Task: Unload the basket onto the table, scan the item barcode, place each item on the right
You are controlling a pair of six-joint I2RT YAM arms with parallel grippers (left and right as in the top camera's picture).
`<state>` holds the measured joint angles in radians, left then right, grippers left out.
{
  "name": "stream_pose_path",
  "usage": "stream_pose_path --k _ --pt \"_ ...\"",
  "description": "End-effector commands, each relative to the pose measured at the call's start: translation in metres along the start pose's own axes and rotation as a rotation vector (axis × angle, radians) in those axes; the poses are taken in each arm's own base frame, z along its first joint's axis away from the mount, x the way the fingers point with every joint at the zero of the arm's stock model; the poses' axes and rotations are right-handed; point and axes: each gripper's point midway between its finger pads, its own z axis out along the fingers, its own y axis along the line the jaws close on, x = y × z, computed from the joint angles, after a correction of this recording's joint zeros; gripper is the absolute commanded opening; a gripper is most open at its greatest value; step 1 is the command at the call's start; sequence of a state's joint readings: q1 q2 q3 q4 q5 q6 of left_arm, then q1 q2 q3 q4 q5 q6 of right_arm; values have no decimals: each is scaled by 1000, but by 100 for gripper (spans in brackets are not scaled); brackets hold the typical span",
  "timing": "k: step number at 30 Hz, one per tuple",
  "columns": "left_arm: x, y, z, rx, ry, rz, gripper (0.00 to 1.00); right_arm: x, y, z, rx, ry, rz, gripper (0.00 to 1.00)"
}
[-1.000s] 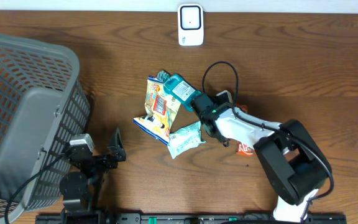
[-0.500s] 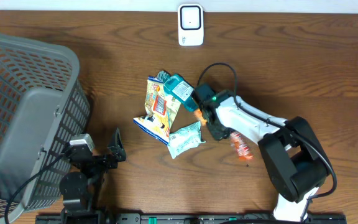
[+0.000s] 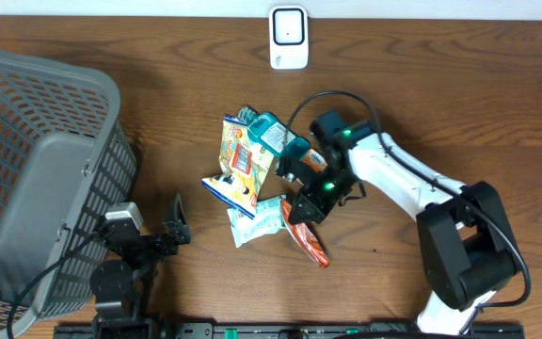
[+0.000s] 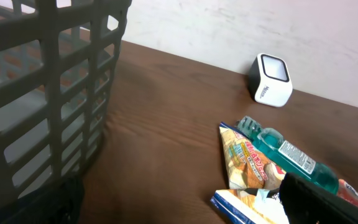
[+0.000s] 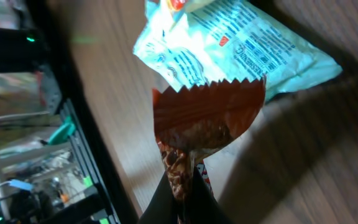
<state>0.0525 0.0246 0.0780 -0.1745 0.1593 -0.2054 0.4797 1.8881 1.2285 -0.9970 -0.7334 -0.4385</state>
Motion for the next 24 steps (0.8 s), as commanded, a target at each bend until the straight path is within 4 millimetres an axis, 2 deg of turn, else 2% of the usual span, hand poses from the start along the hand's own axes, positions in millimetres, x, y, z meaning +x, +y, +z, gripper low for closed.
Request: stream_pose_path --k 1,14,20,24 --pt "14 2 2 3 43 -3 100 -4 10 -7 -125 -105 -45 1" --pt "14 2 2 3 43 -3 100 -5 -40 -17 -56 -243 -32 1" --pt "13 2 2 2 43 -3 100 -4 -76 -21 67 -245 77 1" --pt "14 2 2 3 43 -3 100 -12 -81 -27 86 -268 116 1"
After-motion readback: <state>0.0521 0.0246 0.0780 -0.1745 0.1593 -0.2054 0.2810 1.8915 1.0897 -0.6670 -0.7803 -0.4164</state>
